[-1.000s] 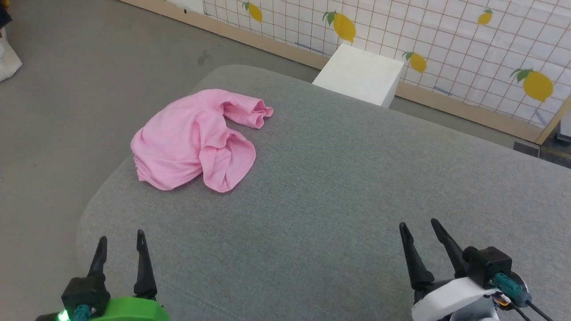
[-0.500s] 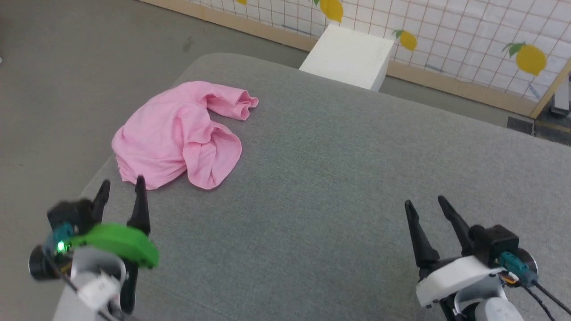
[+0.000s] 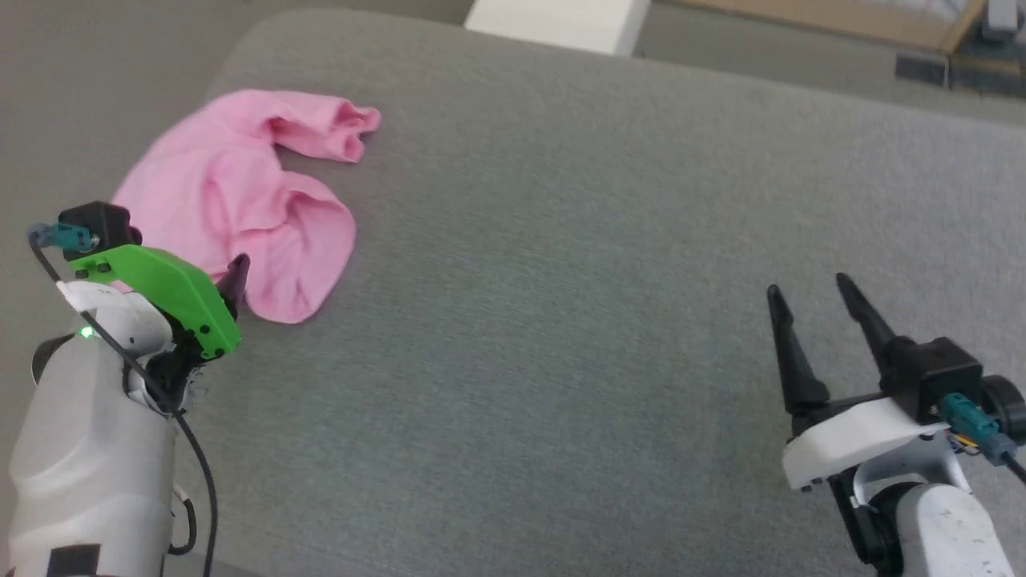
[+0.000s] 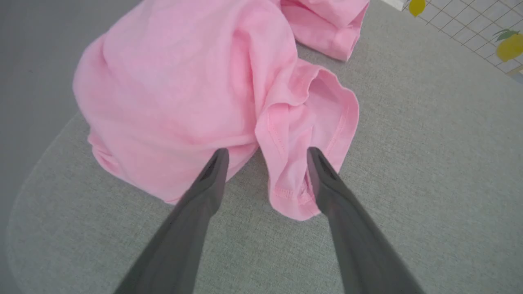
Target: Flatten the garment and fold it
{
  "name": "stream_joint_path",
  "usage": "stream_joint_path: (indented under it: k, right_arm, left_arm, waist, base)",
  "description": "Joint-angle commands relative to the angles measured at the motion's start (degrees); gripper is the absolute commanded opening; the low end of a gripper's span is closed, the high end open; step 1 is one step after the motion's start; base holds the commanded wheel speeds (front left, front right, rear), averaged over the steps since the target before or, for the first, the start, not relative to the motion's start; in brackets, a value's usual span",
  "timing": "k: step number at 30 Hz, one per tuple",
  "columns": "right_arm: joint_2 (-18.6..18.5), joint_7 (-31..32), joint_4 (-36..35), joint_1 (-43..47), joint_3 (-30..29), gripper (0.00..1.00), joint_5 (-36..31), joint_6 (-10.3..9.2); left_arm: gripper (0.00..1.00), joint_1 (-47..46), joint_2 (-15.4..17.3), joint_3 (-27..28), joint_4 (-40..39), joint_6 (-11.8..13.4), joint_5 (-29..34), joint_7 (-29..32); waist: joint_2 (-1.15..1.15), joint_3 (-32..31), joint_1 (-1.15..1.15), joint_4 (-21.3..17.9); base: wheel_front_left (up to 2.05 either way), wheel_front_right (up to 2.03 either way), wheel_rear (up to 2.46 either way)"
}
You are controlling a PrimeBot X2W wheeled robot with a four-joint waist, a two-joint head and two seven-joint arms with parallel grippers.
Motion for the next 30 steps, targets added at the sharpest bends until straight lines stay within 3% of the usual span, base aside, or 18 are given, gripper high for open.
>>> stream_joint_path:
  k: [1, 7, 12, 13, 14, 18, 23, 30]
  right_arm:
    - [-0.03, 0.50, -1.10, -0.30, -0.30, 1.00, -0.51, -0.10]
    - [-0.03, 1.70, -3.90, 0.28, -0.74, 1.00, -0.96, -0.10]
    - [-0.03, 2.02, -4.65, -0.31, -0.14, 1.00, -0.56, -0.10]
    - [-0.03, 2.01, -4.60, -0.54, -0.02, 1.00, -0.46, -0.10]
    - [-0.03, 1.96, -4.50, -0.73, 0.12, 1.00, -0.35, -0.10]
    - [-0.03, 1.03, -3.20, -1.37, 0.99, 1.00, 0.70, -0.10]
    - [-0.03, -0.92, -0.53, -1.25, 1.35, 1.00, 2.72, -0.10]
    - [-0.03, -5.19, 4.59, -0.91, 2.28, 1.00, 7.35, -0.10]
  left_arm:
    - [1.00, -1.51, 0.31, 0.17, 1.67, -0.23, -1.38, 0.92]
    - [1.00, -4.07, 0.55, 0.27, 7.41, -0.25, -2.50, 1.31]
    - [1.00, -5.11, 0.22, 0.46, 11.56, 0.69, -2.36, -2.04]
    - [0.13, -5.45, 0.14, 0.55, 12.10, 1.28, -2.13, -3.52]
    - [0.00, -5.71, 0.17, 0.50, 12.32, 1.71, -1.75, -5.14]
    - [0.00, -7.13, 0.53, 0.42, 13.17, 2.25, -0.80, -10.97]
    - [0.00, -12.02, 1.63, 0.11, 10.25, 0.98, -0.34, -19.30]
    - [0.00, -20.76, 3.10, -5.04, 0.84, -0.31, 0.73, -21.59]
  waist:
    - [0.00, 5.38, 0.00, -4.18]
    - [0.00, 8.27, 0.00, -4.42]
    - [0.00, 9.36, 0.00, -4.36]
    - [0.00, 9.45, 0.00, -4.32]
    - [0.00, 9.47, 0.00, -4.32]
    - [0.00, 8.15, 0.00, -4.83]
    - [0.00, 4.53, 0.00, -5.76]
    - [0.00, -1.92, 0.00, -9.49]
  base:
    - [0.00, 0.00, 0.00]
    - [0.00, 0.00, 0.00]
    - [0.00, 0.00, 0.00]
    - [0.00, 0.00, 0.00]
    - [0.00, 0.00, 0.00]
    - [0.00, 0.00, 0.00]
    - [0.00, 0.00, 0.00]
    - [0.00, 0.00, 0.00]
